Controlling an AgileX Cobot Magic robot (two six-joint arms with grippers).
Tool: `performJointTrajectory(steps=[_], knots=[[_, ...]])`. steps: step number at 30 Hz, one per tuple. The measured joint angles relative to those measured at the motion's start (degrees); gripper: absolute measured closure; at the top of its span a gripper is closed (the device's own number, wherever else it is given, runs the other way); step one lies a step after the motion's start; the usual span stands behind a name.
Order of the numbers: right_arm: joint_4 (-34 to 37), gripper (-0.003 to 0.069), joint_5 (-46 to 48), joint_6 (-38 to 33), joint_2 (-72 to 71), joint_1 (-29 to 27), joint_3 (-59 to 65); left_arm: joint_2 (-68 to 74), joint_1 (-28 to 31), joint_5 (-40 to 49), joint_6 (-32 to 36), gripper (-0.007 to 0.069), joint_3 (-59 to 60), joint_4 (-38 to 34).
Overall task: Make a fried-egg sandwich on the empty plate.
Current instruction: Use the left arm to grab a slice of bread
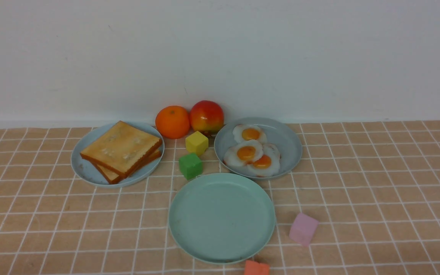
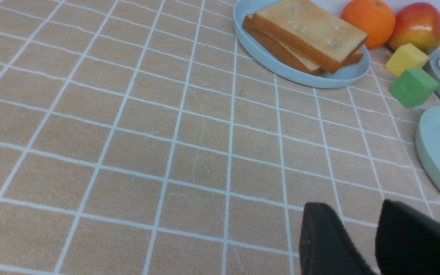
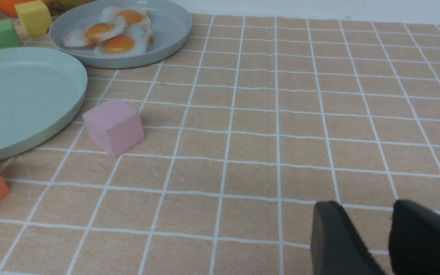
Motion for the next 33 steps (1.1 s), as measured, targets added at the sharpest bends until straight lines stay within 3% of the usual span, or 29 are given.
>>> performJointTrajectory(steps=[2, 10, 15, 19, 22, 23, 24, 29, 33], knots=[[0.0, 0.0419, 0.0, 0.0, 0.0, 0.0, 0.0, 0.0, 0.0, -1.7, -0.7, 0.0397, 0.0, -0.8], [0.0, 0.0419, 0.0, 0.0, 0.0, 0.0, 0.0, 0.0, 0.0, -15.5, -12.0, 0.039, 0.0, -21.2], [0.0, 0.0419, 0.0, 0.0, 0.0, 0.0, 0.0, 0.0, 0.0, -21.6, -13.5, 0.039, 0.0, -24.6], [0.0, 0.0419, 0.0, 0.0, 0.0, 0.0, 0.0, 0.0, 0.0, -17.9, -14.1, 0.0435, -2.1, -25.1], [0.0, 0.0419, 0.0, 0.0, 0.0, 0.0, 0.0, 4.3, 0.0, -10.4, -10.7, 0.0564, -8.8, -25.0], [0.0, 0.0419, 0.0, 0.0, 0.0, 0.0, 0.0, 4.7, 0.0, -9.9, -10.2, 0.0572, -9.2, -25.0], [0.0, 0.0419, 0.0, 0.0, 0.0, 0.0, 0.0, 8.1, 0.0, -6.9, -6.6, 0.0624, -12.4, -24.9], [0.0, 0.0419, 0.0, 0.0, 0.0, 0.0, 0.0, 23.1, -0.9, 8.2, 11.9, 0.0638, -25.6, -24.8], [2.5, 0.0419, -1.4, 1.1, 0.0, 0.0, 0.2, 31.6, -6.5, 17.8, 18.9, 0.0638, -33.3, -24.4]])
